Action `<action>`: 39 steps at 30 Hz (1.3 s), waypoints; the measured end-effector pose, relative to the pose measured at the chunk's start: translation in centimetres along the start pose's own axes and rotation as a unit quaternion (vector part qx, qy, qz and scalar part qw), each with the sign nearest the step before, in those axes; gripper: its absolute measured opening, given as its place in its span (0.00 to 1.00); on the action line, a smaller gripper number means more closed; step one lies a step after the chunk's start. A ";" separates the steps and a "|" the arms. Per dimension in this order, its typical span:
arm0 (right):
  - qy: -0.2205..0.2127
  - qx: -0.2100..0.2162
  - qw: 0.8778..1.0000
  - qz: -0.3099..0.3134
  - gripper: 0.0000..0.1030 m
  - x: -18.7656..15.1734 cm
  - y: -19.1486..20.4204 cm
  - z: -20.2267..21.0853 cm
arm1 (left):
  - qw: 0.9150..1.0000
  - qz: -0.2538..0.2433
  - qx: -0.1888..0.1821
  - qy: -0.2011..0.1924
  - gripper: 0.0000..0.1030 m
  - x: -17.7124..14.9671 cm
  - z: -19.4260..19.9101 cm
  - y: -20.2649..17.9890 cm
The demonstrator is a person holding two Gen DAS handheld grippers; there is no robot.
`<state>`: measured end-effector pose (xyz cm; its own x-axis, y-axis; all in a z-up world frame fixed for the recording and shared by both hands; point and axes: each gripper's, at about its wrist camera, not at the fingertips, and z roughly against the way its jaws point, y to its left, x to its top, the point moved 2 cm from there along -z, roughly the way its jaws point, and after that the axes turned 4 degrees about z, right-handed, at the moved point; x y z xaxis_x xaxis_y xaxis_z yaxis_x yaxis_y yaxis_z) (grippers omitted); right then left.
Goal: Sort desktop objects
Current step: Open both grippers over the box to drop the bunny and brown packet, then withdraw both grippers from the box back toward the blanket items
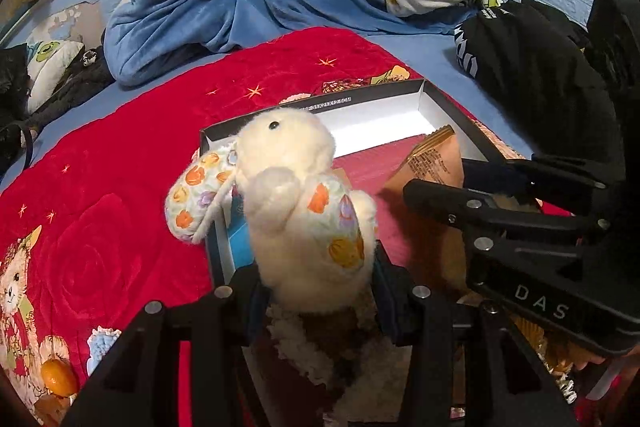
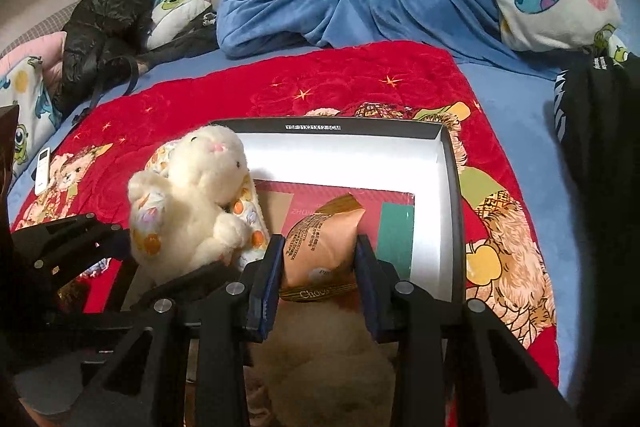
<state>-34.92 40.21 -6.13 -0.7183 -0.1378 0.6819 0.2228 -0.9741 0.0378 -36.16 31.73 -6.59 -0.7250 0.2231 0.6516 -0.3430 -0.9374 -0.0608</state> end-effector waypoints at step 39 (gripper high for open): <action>-0.160 0.003 0.987 -0.009 1.00 0.5 -0.3 7.1 | 0.997 0.003 0.023 -0.069 1.00 0.3 3.3 1.2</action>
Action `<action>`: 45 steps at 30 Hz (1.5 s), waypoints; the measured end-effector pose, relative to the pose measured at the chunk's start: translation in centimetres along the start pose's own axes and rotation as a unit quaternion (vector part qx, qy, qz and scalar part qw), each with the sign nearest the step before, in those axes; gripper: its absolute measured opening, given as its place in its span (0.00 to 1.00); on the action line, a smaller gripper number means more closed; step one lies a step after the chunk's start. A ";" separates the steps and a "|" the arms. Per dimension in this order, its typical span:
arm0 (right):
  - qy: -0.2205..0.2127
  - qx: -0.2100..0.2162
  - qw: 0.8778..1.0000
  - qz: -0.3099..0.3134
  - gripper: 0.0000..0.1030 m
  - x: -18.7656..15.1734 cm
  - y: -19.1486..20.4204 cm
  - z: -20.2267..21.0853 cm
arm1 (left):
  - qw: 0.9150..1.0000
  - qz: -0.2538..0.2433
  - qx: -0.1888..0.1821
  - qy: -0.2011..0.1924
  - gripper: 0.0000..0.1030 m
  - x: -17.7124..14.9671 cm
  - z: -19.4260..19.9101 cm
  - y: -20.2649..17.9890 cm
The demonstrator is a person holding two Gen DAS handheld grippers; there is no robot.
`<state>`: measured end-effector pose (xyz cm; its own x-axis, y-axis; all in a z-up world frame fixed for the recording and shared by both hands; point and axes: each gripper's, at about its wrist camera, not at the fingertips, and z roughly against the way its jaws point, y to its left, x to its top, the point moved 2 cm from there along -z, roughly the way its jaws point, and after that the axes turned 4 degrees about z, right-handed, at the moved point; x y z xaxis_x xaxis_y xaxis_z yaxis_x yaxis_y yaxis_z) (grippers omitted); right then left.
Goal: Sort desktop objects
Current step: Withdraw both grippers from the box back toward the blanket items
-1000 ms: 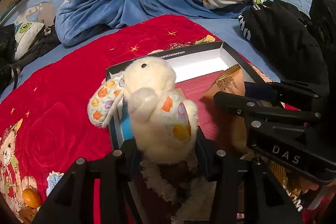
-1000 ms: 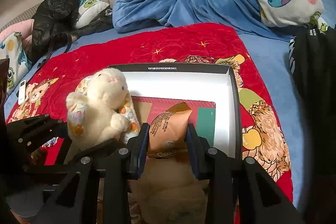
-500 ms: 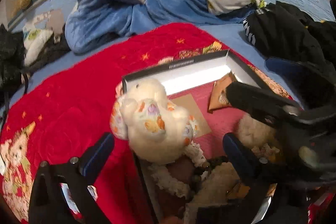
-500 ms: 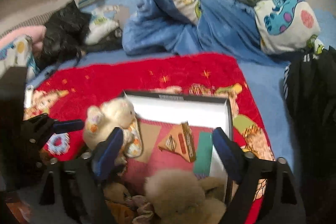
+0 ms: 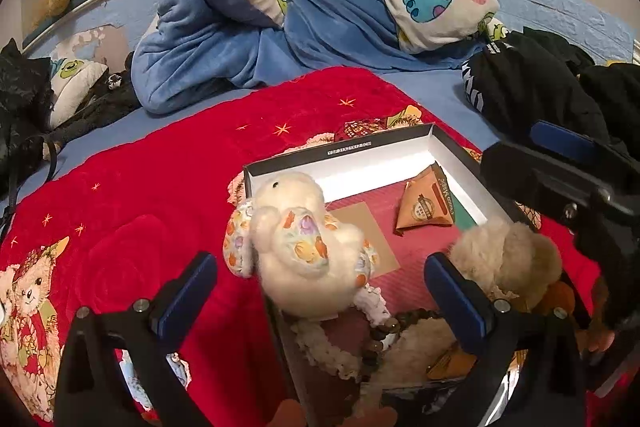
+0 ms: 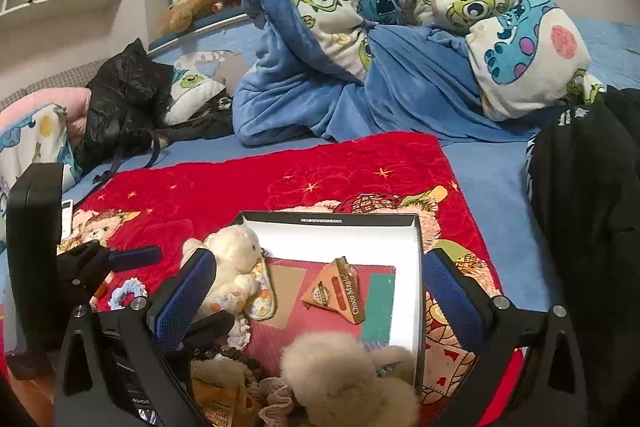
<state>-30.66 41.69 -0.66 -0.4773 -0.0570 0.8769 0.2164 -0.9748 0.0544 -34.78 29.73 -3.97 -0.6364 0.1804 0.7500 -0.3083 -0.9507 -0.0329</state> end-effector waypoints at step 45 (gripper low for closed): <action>-0.066 0.064 0.996 -0.010 1.00 2.8 15.5 11.7 | 0.994 0.034 0.097 -0.048 1.00 -5.1 20.1 17.1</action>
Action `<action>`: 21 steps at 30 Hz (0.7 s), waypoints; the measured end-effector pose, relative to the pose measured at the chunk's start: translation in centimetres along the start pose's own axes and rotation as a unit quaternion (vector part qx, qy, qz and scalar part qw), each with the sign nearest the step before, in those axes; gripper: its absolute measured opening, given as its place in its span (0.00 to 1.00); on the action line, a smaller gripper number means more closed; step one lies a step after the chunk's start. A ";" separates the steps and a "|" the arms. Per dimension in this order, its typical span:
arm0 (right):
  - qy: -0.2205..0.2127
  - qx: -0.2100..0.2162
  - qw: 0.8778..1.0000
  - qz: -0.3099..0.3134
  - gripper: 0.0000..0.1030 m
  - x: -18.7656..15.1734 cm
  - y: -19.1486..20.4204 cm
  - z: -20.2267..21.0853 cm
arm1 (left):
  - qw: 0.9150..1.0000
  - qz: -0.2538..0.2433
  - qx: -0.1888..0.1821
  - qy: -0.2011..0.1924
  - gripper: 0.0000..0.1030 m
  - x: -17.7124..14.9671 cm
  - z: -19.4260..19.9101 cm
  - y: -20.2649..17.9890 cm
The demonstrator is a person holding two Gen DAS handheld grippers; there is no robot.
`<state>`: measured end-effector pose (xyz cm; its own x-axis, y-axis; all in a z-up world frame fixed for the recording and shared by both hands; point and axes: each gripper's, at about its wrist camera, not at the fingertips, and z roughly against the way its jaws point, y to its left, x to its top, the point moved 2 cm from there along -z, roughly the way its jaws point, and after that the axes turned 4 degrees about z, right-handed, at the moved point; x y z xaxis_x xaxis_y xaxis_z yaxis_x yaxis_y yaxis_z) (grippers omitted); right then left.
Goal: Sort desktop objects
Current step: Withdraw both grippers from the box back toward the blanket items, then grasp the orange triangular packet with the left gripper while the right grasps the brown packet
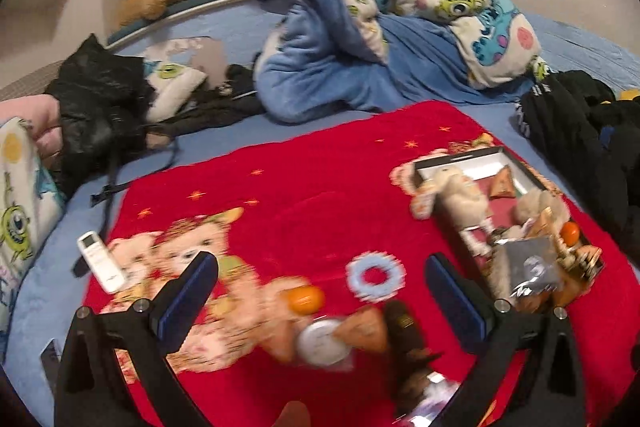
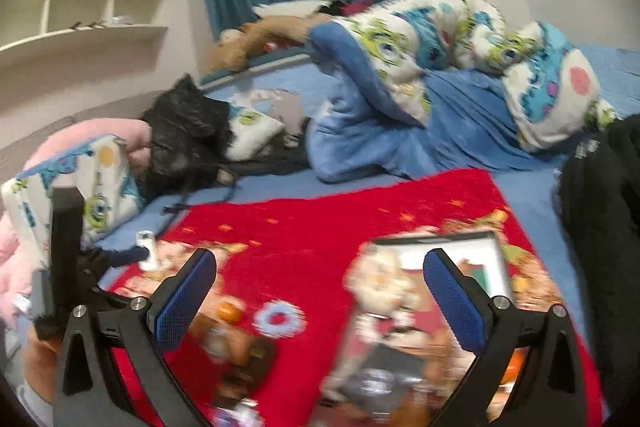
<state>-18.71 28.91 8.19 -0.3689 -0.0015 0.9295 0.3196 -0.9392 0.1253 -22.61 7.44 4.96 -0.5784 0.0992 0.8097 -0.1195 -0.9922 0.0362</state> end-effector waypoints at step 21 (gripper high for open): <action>0.094 0.099 0.990 -0.047 1.00 -10.1 9.3 -14.7 | 1.000 0.001 -0.015 0.000 1.00 -8.8 -8.8 6.3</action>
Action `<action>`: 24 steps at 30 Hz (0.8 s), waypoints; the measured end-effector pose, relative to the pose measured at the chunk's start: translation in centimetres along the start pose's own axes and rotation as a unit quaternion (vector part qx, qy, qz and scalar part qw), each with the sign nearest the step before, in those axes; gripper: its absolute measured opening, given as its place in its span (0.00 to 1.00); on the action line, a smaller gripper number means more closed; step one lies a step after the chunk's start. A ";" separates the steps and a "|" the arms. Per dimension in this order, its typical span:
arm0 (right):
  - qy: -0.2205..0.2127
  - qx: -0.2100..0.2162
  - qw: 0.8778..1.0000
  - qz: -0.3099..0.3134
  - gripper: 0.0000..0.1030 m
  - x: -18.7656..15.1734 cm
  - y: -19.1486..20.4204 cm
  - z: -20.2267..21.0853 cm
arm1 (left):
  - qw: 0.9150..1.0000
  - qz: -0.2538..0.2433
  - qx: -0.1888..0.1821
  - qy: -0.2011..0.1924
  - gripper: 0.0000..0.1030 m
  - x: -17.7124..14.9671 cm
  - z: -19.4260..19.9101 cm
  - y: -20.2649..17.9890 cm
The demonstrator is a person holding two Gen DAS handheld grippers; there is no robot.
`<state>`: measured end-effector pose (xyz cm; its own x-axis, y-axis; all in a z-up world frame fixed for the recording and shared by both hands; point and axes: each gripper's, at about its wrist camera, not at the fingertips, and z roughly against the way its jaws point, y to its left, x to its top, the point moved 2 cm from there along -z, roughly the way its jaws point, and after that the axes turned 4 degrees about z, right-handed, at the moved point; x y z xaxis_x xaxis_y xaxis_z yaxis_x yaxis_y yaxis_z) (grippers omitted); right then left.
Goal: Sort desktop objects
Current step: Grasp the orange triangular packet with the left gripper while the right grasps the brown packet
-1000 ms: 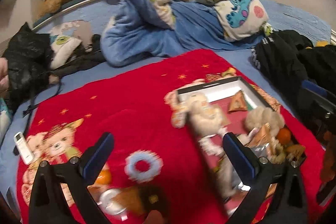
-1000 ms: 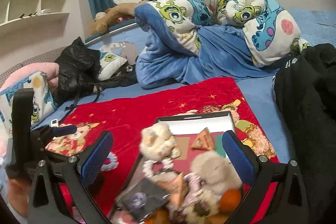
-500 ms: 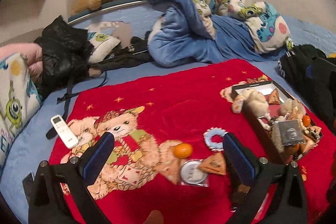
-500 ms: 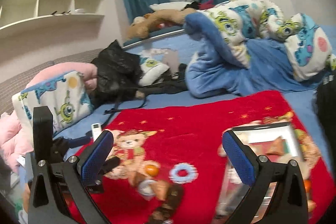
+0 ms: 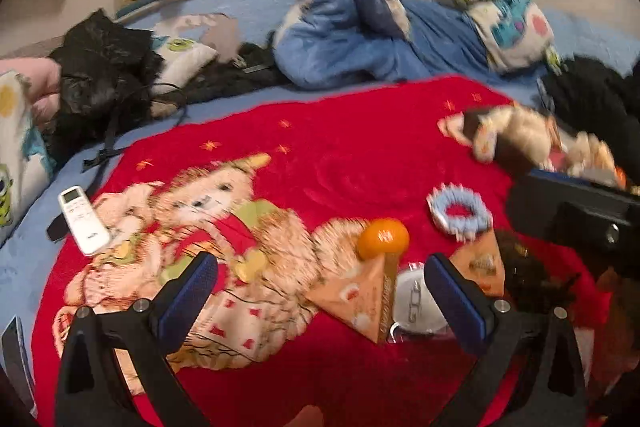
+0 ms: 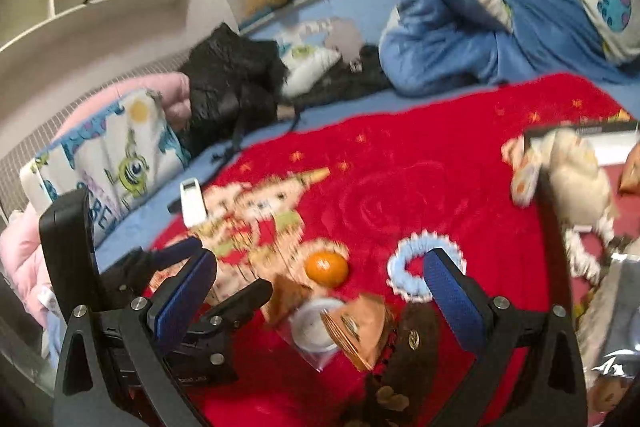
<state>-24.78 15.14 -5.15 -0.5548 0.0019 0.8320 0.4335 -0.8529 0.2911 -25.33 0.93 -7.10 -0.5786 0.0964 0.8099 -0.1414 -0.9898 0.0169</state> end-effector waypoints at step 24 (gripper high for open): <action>0.098 -0.070 0.991 0.053 0.43 -3.9 -0.4 -3.7 | 0.993 0.061 -0.026 0.095 0.57 -2.0 -5.8 2.2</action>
<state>-25.46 13.53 -10.23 -0.6443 -0.1821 0.7428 0.4025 -0.9066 0.1268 -29.15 -0.88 -12.06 -0.7347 -0.0015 0.6784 -0.0984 -0.9892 -0.1087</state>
